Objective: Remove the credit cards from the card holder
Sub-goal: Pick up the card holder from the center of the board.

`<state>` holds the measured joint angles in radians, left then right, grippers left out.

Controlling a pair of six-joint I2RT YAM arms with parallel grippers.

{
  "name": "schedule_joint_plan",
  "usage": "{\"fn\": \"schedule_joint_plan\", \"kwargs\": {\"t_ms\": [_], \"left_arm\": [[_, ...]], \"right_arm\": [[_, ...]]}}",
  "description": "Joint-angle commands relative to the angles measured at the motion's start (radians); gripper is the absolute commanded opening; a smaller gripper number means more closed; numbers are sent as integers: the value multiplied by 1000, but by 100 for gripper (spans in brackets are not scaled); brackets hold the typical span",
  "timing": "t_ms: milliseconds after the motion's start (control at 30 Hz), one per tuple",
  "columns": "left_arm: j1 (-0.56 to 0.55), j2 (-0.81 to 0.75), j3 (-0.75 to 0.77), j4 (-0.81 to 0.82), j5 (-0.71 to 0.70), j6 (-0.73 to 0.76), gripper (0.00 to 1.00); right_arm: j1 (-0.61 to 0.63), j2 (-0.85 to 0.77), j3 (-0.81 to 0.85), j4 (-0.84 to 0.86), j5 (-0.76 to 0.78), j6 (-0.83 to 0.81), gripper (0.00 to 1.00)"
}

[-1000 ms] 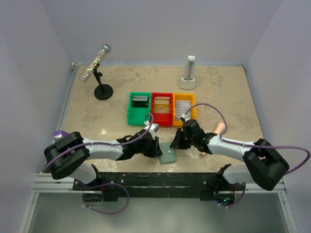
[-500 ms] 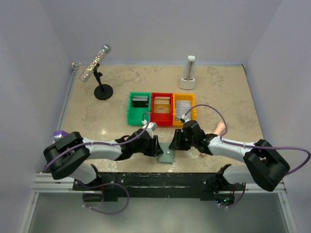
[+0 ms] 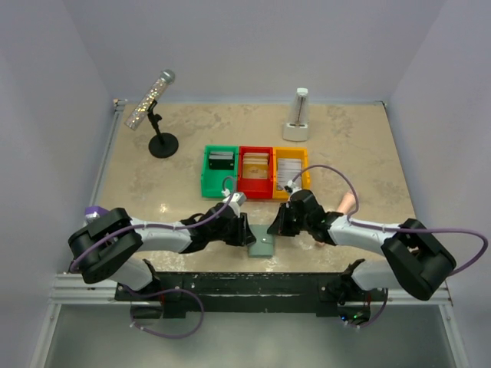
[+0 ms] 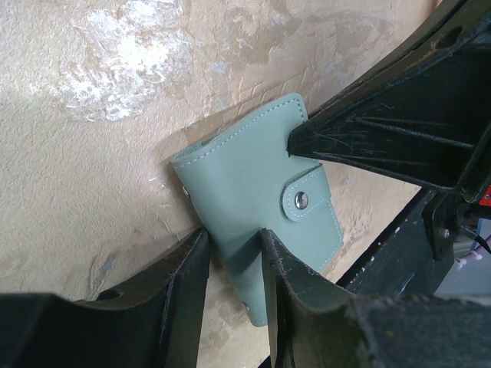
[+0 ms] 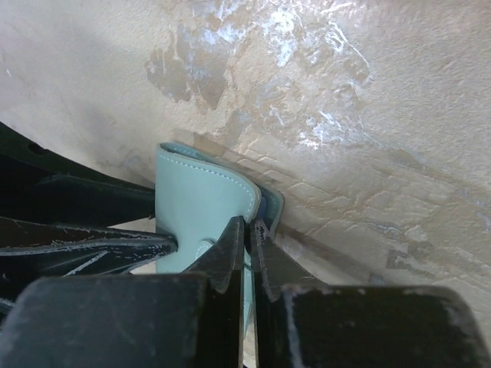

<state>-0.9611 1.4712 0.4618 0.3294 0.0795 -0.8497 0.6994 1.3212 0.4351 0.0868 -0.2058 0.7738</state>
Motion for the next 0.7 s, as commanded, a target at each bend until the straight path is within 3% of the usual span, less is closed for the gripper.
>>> {"fn": "schedule_joint_plan", "kwargs": {"t_ms": [0, 467, 667], "left_arm": [[2, 17, -21, 16, -7, 0, 38], [50, -161, -182, 98, -11, -37, 45], [58, -218, -284, 339, 84, -46, 55]], "right_arm": [[28, 32, -44, -35, -44, -5, 0], [28, -145, -82, -116, -47, -19, 0], [26, -256, -72, -174, -76, -22, 0]]}}
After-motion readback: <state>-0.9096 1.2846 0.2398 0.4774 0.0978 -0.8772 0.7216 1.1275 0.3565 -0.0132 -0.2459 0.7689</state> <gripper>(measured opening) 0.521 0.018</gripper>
